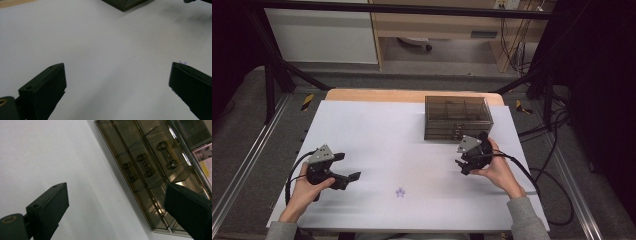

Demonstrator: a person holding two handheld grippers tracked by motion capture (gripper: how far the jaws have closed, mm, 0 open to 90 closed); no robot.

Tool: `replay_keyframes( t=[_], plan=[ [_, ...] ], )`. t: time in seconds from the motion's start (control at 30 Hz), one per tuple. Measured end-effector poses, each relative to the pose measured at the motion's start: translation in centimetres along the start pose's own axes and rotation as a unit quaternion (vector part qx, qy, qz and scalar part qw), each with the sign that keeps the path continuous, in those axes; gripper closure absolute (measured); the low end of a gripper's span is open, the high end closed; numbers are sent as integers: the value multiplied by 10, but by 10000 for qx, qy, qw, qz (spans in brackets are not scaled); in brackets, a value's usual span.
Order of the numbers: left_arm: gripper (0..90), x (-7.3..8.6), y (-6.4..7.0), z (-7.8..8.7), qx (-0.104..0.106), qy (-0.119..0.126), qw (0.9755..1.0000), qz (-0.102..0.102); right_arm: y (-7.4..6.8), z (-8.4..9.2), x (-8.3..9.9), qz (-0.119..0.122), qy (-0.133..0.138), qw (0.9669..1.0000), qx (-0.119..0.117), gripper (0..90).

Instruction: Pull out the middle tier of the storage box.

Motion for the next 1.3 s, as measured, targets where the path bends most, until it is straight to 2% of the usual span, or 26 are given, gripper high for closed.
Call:
replay_keyframes(
  t=[0.2, 0.23, 0.4, 0.5, 0.6, 0.83, 1.03, 1.1, 1.3],
  plan=[
    [10, 0, 0, 0, -3, -9, 10000, -2, 3, -2, 2, 132, -53, 9999, 68, 70],
    [10, 0, 0, 0, -1, -9, 10000, -3, 4, -4, 2, 233, -69, 9997, 98, 76],
    [10, 0, 0, 0, -2, -11, 10000, -7, 5, -7, 4, 353, -135, 9992, 159, 85],
    [10, 1, 0, -1, -2, -14, 10000, -6, 4, -12, 6, 511, -209, 9983, 166, 101],
    [10, 1, 0, -1, -1, -16, 10000, -7, 3, -14, 8, 540, -227, 9982, 146, 110],
    [10, 1, 0, -1, 0, -25, 10000, 2, 5, -23, 15, 695, -283, 9968, 259, 143],
    [10, 1, 0, -1, 2, -28, 10000, 7, 6, -29, 14, 897, -263, 9950, 337, 170],
    [10, 1, 0, -1, 2, -28, 10000, 5, 6, -31, 14, 884, -258, 9951, 367, 177],
    [10, 2, -1, -1, -1, -31, 10000, 11, 7, -37, 14, 1140, -263, 9921, 456, 190]
  ],
)
Point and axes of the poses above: each handheld gripper's, and its own axes: z roughly backward along the jaws, x roughly out of its underside, y roughly to its right, the point moved 8 cm from there along -z, roughly forward along the jaws, and after that the axes turned 1 degree about z, right-handed, at the moved point
